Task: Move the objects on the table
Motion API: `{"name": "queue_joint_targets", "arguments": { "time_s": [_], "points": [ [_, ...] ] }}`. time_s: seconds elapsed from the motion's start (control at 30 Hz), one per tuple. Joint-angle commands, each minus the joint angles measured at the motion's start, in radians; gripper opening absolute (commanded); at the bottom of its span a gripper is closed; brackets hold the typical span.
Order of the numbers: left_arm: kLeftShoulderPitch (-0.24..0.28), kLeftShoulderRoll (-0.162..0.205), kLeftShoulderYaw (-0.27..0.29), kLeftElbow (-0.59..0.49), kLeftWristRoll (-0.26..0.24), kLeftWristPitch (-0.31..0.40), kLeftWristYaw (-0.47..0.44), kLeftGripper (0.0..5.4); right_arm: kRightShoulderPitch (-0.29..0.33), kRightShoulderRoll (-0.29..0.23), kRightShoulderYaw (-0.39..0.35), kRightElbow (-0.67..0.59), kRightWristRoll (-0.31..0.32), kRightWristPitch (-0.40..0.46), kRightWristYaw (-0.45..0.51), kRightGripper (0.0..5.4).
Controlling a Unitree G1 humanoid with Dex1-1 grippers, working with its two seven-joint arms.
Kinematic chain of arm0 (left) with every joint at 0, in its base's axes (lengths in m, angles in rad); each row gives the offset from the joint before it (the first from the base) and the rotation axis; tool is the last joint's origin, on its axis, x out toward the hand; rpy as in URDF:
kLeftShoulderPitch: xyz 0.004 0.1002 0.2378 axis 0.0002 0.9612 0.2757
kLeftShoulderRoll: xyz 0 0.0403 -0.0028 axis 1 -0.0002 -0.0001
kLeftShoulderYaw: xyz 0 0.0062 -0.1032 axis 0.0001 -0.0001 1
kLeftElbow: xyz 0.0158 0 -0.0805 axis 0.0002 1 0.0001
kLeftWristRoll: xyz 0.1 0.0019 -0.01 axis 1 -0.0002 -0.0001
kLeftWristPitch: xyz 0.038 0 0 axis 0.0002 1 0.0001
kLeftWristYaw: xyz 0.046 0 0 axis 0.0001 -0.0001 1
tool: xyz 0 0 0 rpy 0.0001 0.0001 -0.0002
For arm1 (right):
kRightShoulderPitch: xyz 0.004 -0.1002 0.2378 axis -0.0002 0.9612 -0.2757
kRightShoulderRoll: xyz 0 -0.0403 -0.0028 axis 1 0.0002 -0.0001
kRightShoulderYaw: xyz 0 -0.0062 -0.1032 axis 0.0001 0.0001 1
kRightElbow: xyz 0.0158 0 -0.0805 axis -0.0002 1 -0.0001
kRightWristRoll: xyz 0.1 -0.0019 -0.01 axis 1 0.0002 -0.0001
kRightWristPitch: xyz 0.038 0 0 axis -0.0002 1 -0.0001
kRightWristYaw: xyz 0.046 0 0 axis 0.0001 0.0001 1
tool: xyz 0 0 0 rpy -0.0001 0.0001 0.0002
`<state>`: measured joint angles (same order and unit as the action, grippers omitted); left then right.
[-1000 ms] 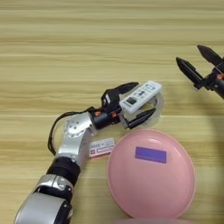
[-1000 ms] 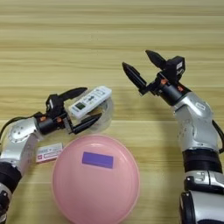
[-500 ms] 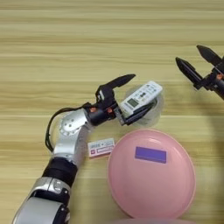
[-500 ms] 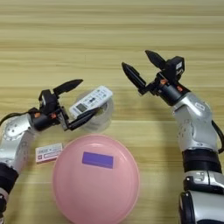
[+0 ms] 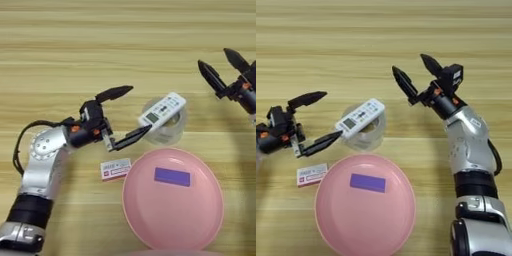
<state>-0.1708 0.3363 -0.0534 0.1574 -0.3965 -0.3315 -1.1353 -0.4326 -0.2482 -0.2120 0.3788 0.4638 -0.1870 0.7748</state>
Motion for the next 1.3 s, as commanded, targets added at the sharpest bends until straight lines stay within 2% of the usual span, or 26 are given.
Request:
{"name": "queue_joint_targets", "arguments": {
  "time_s": [0.03, 0.2, 0.3, 0.37, 0.43, 0.57, 0.83, 1.23, 1.3],
  "points": [
    [0.032, 0.085, 0.026, -0.041, -0.006, 0.015, -0.035, 5.38, -0.011, 0.022, 0.005, 0.008, -0.070, -0.081, -0.077, 5.40],
    [0.057, 0.170, 0.054, -0.023, 0.010, 0.010, -0.064, 5.38, -0.031, 0.046, -0.005, 0.076, -0.171, -0.186, -0.237, 5.40],
    [0.068, 0.197, 0.061, -0.017, 0.009, 0.010, -0.074, 5.38, -0.051, 0.056, -0.026, 0.128, -0.189, -0.232, -0.321, 5.40],
    [0.085, 0.216, 0.048, -0.009, 0.029, 0.009, -0.081, 5.38, -0.066, 0.058, -0.048, 0.185, -0.209, -0.280, -0.392, 5.40],
    [0.099, 0.226, 0.030, 0.004, 0.052, 0.008, -0.084, 5.38, -0.078, 0.058, -0.071, 0.241, -0.229, -0.326, -0.462, 5.40],
    [0.118, 0.218, -0.011, 0.025, 0.091, 0.002, -0.089, 5.38, -0.096, 0.057, -0.105, 0.353, -0.257, -0.414, -0.575, 5.40],
    [0.118, 0.226, -0.092, 0.046, 0.149, 0.007, -0.115, 5.38, -0.129, 0.047, -0.115, 0.501, -0.256, -0.510, -0.600, 5.40],
    [0.109, 0.238, -0.121, 0.080, 0.189, 0.005, -0.107, 5.38, -0.144, 0.044, -0.113, 0.603, -0.258, -0.585, -0.597, 5.40],
    [0.106, 0.237, -0.123, 0.090, 0.193, -0.003, -0.105, 4.91, -0.146, 0.044, -0.112, 0.609, -0.257, -0.590, -0.595, 5.40]
  ]
}}
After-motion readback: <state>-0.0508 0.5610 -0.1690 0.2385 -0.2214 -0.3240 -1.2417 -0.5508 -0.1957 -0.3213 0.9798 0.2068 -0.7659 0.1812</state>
